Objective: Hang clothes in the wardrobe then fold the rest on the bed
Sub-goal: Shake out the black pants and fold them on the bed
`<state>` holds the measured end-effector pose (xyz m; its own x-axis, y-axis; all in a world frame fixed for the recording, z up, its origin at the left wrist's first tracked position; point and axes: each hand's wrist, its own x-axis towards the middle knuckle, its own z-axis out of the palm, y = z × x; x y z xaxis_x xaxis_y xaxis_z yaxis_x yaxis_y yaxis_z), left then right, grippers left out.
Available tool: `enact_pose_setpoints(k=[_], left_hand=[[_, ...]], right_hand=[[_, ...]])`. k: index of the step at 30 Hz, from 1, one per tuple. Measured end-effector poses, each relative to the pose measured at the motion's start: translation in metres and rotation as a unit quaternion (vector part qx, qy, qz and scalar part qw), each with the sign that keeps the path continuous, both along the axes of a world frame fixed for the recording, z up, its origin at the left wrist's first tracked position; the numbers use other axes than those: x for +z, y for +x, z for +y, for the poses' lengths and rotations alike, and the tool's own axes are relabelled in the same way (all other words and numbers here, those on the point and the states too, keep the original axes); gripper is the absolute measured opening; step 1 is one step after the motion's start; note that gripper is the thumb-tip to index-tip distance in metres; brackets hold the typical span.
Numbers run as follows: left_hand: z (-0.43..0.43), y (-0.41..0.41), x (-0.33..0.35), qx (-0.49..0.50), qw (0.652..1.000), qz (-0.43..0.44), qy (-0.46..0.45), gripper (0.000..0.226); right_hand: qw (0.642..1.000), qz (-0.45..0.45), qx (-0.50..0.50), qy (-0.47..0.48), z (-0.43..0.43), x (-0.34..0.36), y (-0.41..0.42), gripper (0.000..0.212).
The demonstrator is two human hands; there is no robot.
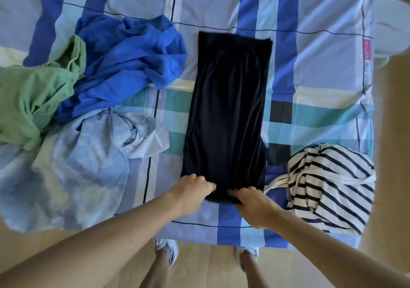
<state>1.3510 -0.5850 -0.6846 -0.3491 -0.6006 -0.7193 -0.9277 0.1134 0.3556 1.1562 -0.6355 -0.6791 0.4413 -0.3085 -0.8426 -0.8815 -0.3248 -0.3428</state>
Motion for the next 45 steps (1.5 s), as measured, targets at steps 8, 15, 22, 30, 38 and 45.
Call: enact_pose_setpoints(k=[8,15,22,30,38,45], left_hand=[[-0.077,0.021,0.072,0.005,0.978,0.062,0.198,0.048],[-0.217,0.073,0.073,0.219,0.966,0.074,-0.119,0.03],[-0.195,0.065,0.004,0.4,0.903,-0.004,-0.155,0.061],[-0.147,0.037,-0.037,0.645,0.754,0.115,0.039,0.094],[-0.162,0.023,0.005,0.657,0.711,0.241,0.068,0.056],[-0.152,-0.089,0.084,0.582,0.704,0.406,0.023,0.063]], right_hand=[[0.986,0.047,-0.004,0.161,-0.079,0.086,0.028,0.01],[0.976,-0.059,-0.133,-0.161,-0.225,0.078,0.056,0.047],[0.908,-0.077,-0.332,-0.244,-0.206,0.015,0.035,0.082],[0.784,-0.12,-0.609,-0.023,-0.149,-0.035,0.034,0.071],[0.777,-0.186,-0.599,0.052,-0.164,0.008,0.029,0.037],[0.775,-0.246,-0.577,-0.075,-0.155,0.109,-0.088,0.049]])
